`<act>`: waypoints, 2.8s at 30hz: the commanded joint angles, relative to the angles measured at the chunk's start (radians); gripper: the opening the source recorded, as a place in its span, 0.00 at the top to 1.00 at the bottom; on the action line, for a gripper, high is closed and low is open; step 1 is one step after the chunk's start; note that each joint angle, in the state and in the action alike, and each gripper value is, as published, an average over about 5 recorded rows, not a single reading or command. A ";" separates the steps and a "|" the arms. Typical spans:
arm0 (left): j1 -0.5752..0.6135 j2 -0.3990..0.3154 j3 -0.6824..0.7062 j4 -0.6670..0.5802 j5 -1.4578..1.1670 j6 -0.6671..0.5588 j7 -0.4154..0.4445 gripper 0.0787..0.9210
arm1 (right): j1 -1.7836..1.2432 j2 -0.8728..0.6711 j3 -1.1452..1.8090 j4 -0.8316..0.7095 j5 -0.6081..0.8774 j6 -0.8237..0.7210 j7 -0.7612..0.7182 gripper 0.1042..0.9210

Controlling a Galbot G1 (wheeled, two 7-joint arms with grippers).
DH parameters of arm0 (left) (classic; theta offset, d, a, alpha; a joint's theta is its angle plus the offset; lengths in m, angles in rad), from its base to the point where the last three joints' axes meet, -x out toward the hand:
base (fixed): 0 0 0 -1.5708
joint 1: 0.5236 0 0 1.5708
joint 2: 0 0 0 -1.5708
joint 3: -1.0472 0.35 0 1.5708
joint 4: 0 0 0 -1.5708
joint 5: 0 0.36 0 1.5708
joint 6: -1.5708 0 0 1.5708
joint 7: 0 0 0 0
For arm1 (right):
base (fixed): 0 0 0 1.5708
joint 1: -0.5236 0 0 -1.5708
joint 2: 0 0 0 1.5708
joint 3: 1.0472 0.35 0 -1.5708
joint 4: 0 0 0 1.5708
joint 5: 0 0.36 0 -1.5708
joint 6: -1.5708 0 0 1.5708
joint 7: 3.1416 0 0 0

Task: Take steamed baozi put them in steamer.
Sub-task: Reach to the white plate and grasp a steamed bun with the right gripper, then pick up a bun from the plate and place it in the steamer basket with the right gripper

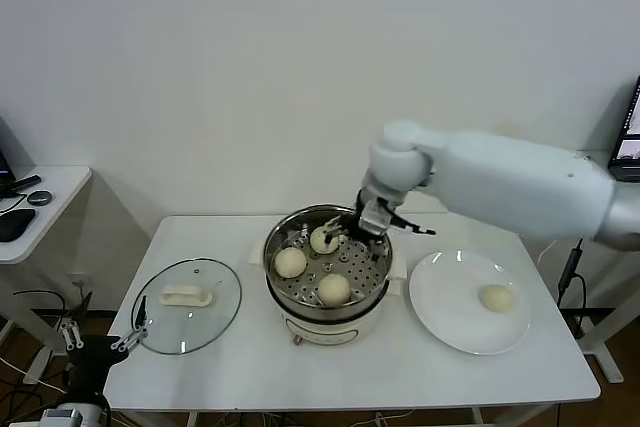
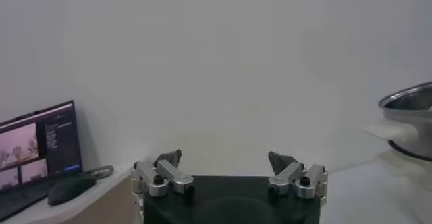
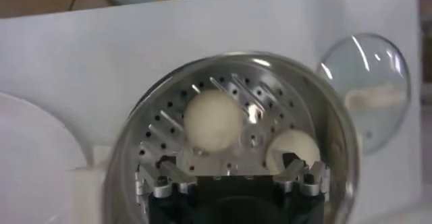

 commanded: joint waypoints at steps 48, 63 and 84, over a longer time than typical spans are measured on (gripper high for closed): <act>-0.002 0.002 0.015 -0.008 0.019 0.001 0.006 0.12 | -0.855 -0.211 0.780 -0.551 -0.476 -0.151 0.076 0.12; -0.005 0.004 0.021 -0.009 0.022 0.001 0.005 0.12 | -0.845 -0.217 0.773 -0.533 -0.458 -0.195 0.049 0.42; -0.012 0.009 0.022 -0.017 0.017 0.003 0.006 0.12 | -0.340 -0.428 0.346 -0.159 -0.012 -0.352 0.015 0.62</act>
